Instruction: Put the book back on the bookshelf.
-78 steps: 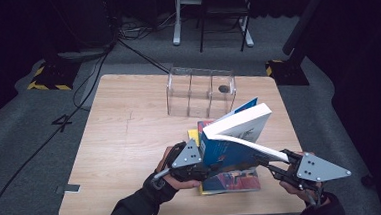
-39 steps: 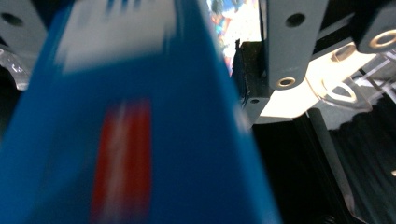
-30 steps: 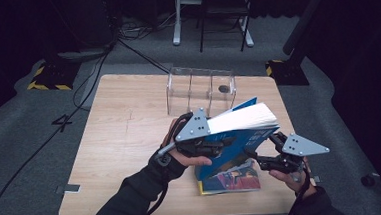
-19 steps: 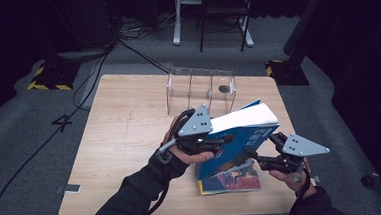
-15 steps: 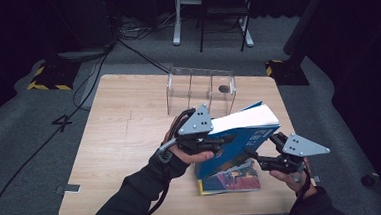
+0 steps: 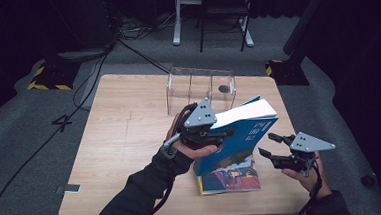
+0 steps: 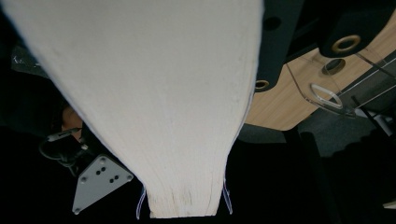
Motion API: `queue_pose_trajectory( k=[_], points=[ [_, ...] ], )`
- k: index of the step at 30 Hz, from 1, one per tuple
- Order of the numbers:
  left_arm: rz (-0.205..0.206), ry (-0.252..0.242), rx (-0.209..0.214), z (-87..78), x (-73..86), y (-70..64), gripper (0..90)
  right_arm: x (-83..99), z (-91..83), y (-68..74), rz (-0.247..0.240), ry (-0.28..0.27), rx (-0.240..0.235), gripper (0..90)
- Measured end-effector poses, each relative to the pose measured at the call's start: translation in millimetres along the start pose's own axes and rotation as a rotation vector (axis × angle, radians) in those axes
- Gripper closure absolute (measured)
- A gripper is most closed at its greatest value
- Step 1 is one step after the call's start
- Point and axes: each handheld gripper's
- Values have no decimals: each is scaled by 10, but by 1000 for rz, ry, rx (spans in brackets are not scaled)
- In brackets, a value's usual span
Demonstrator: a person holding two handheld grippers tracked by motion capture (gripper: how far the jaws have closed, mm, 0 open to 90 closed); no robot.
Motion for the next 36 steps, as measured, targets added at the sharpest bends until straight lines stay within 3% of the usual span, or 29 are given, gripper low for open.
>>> queue_pose_trajectory(
  k=[6,13,16,24,26,32,36],
  points=[
    [-1,-6,-14,6,-31,8,602,189,-2,-213,81,45,31,407],
    [14,13,-60,-40,-108,27,603,245,38,-237,81,76,37,408],
    [23,19,-108,-84,-120,66,604,256,75,-219,76,88,27,407],
    [-32,32,-234,-225,-90,205,605,270,97,-212,59,110,37,428],
    [-44,35,-276,-317,-72,275,605,268,99,-204,56,111,34,431],
    [-68,37,-328,-491,-16,412,605,283,130,-200,58,121,33,405],
    [-98,29,-399,-641,63,542,605,294,138,-205,61,122,37,397]
  ],
)
Point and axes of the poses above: each handheld gripper's, and its own axes: z roughly forward along the jaws, x roughly out of its underside, y roughly to its left, and after that the axes turned 1 degree about z, right-handed
